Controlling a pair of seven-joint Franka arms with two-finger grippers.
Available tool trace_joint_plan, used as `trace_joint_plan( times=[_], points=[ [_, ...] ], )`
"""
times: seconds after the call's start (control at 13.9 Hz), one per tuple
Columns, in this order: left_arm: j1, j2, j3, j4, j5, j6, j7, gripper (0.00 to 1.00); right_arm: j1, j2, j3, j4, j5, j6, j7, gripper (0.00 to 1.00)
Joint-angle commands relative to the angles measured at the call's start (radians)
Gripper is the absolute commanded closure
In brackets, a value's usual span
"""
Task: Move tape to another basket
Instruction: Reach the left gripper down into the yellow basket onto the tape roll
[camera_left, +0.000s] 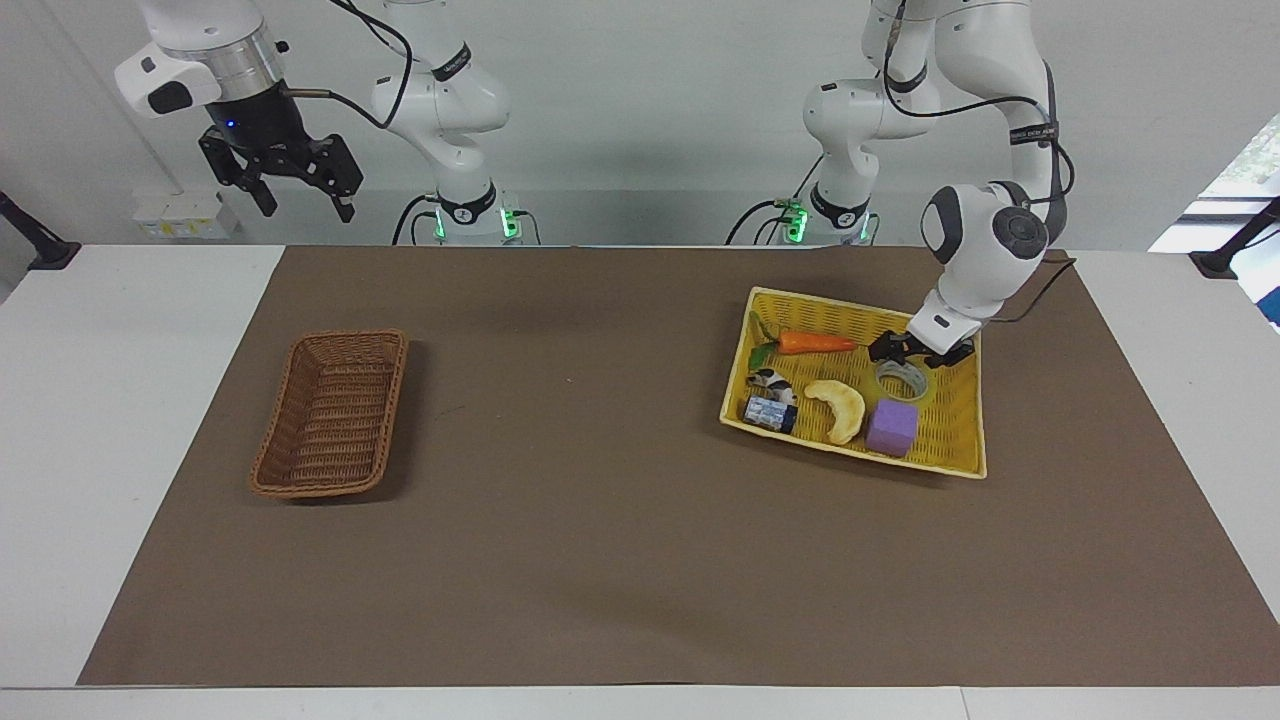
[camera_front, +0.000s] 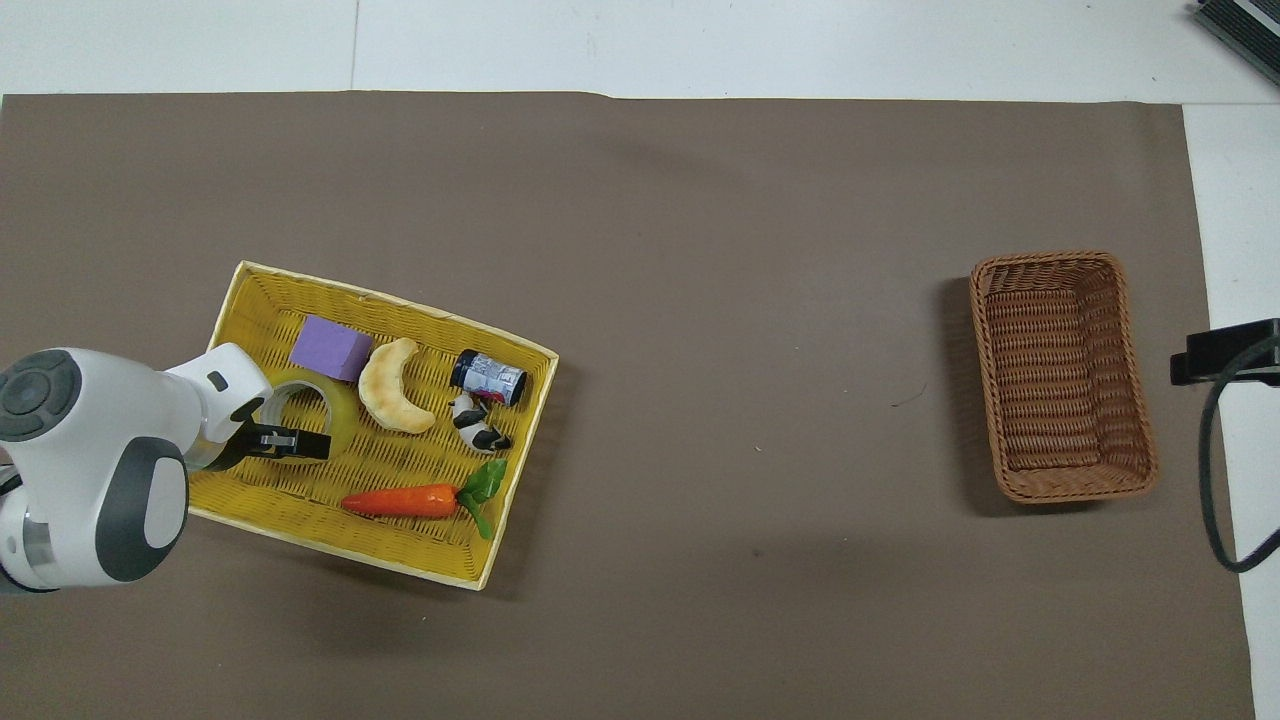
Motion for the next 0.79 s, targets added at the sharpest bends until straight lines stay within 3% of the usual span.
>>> trace_joint_plan(
  times=[0.0, 0.29, 0.5, 0.72],
  points=[
    [-0.006, 0.054, 0.004, 0.021, -0.004, 0.029, -0.003, 0.68, -0.006, -0.026, 0.003, -0.027, -0.005, 0.004, -0.027, 0.0],
    [0.0, 0.082, 0.006, 0.081, -0.068, 0.024, -0.062, 0.63, -0.008, -0.026, 0.003, -0.027, -0.005, 0.002, -0.027, 0.0],
    [-0.014, 0.122, 0.006, 0.147, -0.08, 0.013, -0.105, 0.34, -0.008, -0.026, 0.003, -0.029, -0.005, 0.002, -0.027, 0.0],
    [-0.014, 0.114, 0.004, 0.126, -0.082, 0.019, -0.106, 0.33, -0.011, -0.026, 0.003, -0.029, -0.005, 0.002, -0.028, 0.0]
  ],
)
